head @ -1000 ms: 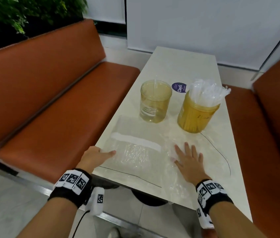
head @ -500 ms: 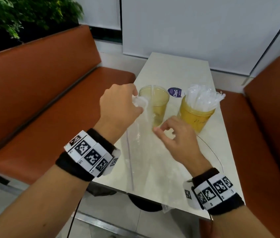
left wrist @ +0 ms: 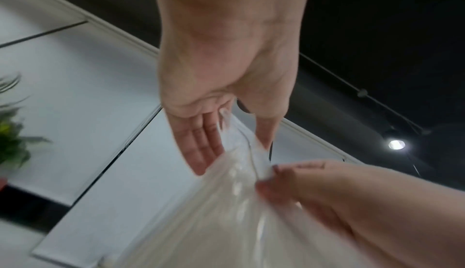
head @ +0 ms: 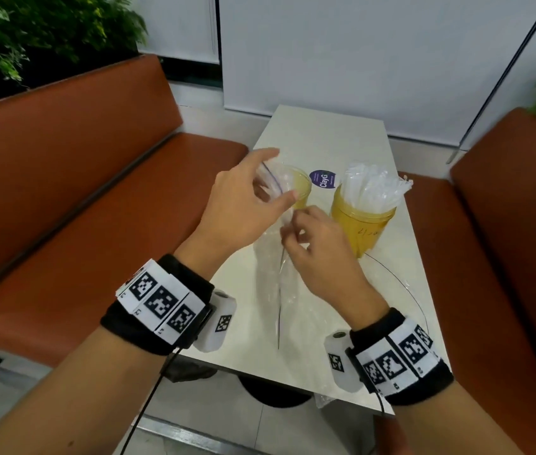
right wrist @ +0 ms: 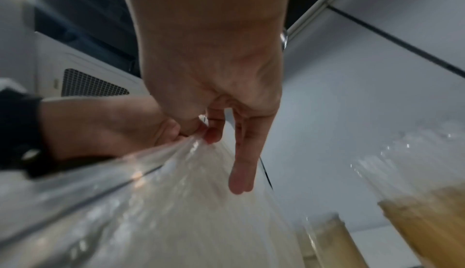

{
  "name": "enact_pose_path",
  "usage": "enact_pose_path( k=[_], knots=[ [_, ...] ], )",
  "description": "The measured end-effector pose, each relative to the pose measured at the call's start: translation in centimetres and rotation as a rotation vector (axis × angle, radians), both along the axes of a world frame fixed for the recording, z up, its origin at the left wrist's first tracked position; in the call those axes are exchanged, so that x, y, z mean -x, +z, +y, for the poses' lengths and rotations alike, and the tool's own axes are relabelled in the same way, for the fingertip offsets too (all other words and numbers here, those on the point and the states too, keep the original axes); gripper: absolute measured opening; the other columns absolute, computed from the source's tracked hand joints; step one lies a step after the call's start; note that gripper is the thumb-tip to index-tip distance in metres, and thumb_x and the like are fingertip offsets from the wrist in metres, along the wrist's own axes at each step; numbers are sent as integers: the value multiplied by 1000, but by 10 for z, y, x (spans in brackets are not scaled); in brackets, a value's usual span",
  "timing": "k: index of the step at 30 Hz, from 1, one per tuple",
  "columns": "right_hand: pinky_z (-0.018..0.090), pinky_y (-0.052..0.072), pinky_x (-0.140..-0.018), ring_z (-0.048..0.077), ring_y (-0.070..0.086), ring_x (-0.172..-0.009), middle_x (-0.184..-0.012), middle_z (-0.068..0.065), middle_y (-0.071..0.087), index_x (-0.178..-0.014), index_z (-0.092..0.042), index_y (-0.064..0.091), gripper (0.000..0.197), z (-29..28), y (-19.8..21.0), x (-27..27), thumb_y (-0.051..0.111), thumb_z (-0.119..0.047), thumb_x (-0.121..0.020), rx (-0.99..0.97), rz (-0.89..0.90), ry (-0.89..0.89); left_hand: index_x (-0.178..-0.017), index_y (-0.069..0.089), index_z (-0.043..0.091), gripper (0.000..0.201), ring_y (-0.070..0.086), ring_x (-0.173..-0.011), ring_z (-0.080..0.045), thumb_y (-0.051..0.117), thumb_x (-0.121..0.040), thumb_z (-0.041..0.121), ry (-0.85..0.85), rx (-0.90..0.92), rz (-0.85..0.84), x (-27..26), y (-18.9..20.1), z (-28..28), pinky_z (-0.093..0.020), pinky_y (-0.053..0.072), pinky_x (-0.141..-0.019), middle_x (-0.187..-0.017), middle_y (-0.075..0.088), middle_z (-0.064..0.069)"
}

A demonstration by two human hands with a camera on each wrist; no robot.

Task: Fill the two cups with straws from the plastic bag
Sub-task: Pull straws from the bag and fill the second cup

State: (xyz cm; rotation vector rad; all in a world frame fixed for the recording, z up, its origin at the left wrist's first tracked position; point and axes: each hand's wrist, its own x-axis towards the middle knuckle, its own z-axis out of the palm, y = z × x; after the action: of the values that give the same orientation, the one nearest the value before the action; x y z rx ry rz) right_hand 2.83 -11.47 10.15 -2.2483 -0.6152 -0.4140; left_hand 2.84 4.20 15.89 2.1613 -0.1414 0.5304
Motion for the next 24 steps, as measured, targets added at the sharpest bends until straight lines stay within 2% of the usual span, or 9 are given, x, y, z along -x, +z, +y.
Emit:
enact_pose_path(
  k=[2,4,6,8,11,14,17,20,24],
  knots=[
    [39,53,-70,17,56,-74,-85,-2,55,-77,-14,56,26,-10,23,-3,55,-25,-100,-36,-26,-47,-149,40,29,75,69,-97,-7,77,-86,39,-98,151,-5,4,0,-3,-27,60,-82,-117,67,7],
    [34,47,-62,16,55,-68,-78,-3,55,-77,-11,56,31,-24,49,-4,55,-30,-102,-82,-37,-78,-146,41,28,71,65,-104,-7,77,-86,39,-138,178,-16,8,0,-10,-30,61,-80,-122,63,9],
    [23,36,-56,6,50,-55,-65,-10,52,-77,-10,58,37,-39,73,-3,53,-34,-104,-87,31,-87,-127,52,23,53,64,-99,-8,77,-85,43,-122,168,-61,11,1,-19,-27,58,-76,-116,61,10],
    [20,28,-52,6,42,-48,-53,-10,45,-72,-6,56,43,-51,85,-2,52,-34,-104,-18,92,-107,-106,57,20,38,65,-89,-10,76,-85,46,-104,166,-80,12,1,-30,-21,53,-69,-104,62,9],
    [28,33,-53,10,36,-49,-58,1,42,-70,1,51,49,-61,79,0,51,-34,-105,54,197,-155,-92,58,20,33,67,-74,-17,79,-82,43,-140,225,37,10,-9,-48,-29,57,-62,-93,63,5],
    [18,41,-39,3,45,-38,-62,9,45,-74,4,53,48,-69,53,-2,50,-33,-105,-68,411,-167,-90,64,18,22,65,-66,-15,80,-84,33,-126,209,143,2,-34,-61,-21,51,-59,-83,65,7],
    [16,46,-39,-4,56,-44,-72,9,54,-94,11,60,48,-72,26,-1,47,-33,-107,-162,592,-175,-88,70,16,11,66,-66,-11,78,-86,23,-111,181,199,-1,-61,-69,-18,49,-61,-84,69,9],
    [20,51,-44,5,64,-58,-89,15,65,-103,9,60,44,-73,10,1,40,-30,-109,-229,679,-179,-88,74,16,5,64,-67,-1,76,-88,21,-75,142,201,-3,-75,-73,-13,48,-63,-86,71,11],
    [23,53,-47,20,63,-73,-90,18,62,-96,8,56,41,-68,3,-1,43,-30,-107,-297,674,-184,-89,72,14,10,66,-73,-13,66,-94,21,-56,87,148,-5,-73,-74,-31,54,-73,-89,69,6]
  ],
)
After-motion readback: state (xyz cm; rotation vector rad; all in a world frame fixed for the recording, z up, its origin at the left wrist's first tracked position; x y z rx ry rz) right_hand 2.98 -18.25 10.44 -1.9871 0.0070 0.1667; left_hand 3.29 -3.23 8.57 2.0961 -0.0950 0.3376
